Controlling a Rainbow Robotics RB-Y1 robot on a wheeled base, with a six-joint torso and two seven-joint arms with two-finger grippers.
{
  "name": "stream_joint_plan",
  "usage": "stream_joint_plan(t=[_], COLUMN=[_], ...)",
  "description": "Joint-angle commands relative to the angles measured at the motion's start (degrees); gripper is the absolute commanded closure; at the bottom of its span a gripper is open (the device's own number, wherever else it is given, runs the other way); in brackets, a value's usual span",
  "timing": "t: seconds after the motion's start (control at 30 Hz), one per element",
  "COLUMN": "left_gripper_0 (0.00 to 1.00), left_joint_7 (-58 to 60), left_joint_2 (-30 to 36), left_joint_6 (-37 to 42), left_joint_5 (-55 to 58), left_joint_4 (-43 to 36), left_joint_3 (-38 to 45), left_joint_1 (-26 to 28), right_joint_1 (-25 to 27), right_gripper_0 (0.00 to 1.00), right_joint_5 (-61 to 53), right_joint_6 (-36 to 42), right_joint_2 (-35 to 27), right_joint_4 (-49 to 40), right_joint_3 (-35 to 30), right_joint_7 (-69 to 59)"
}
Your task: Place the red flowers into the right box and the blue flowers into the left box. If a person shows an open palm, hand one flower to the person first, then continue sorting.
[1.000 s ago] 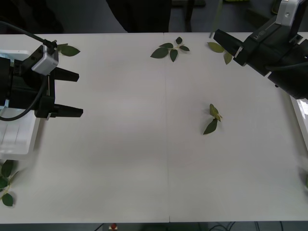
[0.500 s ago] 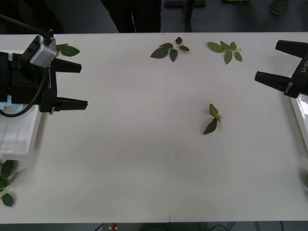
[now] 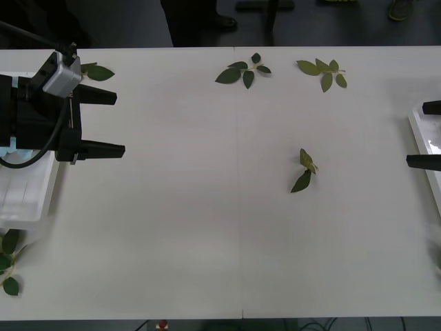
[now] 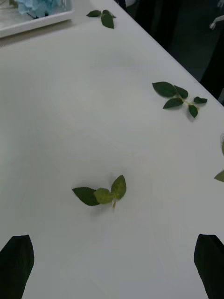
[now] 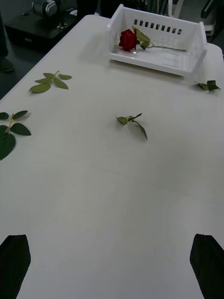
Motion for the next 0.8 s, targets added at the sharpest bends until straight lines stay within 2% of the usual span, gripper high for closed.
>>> stream_joint_plan(t=[0.03, 0.33, 0.53, 0.8], left_gripper_0=[0.00, 0.00, 0.00, 0.00], left_joint_7=[-2.9, -2.5, -2.1, -2.0], left_joint_2=[0.4, 0.4, 0.4, 0.4], left_joint_6=[0.3, 0.8, 1.7, 2.1], left_joint_5=[0.1, 0.4, 0.7, 1.1], left_joint_4=[-1.5, -1.5, -1.5, -1.5], left_joint_3=[0.5, 0.5, 0.5, 0.5], left_joint_1=[-2.2, -2.1, -2.1, -2.1], right_joint_1=[0.1, 0.0, 0.0, 0.0], right_gripper_0=[0.00, 0.00, 0.00, 0.00], right_joint_5=[-0.5, -3.4, -6.3, -9.1], right_joint_6=[3.1, 5.2, 5.3, 5.3], right_joint_2=[-3.8, -9.2, -12.3, -13.2], right_joint_4=[1.1, 9.9, 13.2, 14.6], right_joint_3=[-1.0, -1.0, -0.7, -0.8], right_joint_7=[4.5, 4.5, 4.5, 4.5])
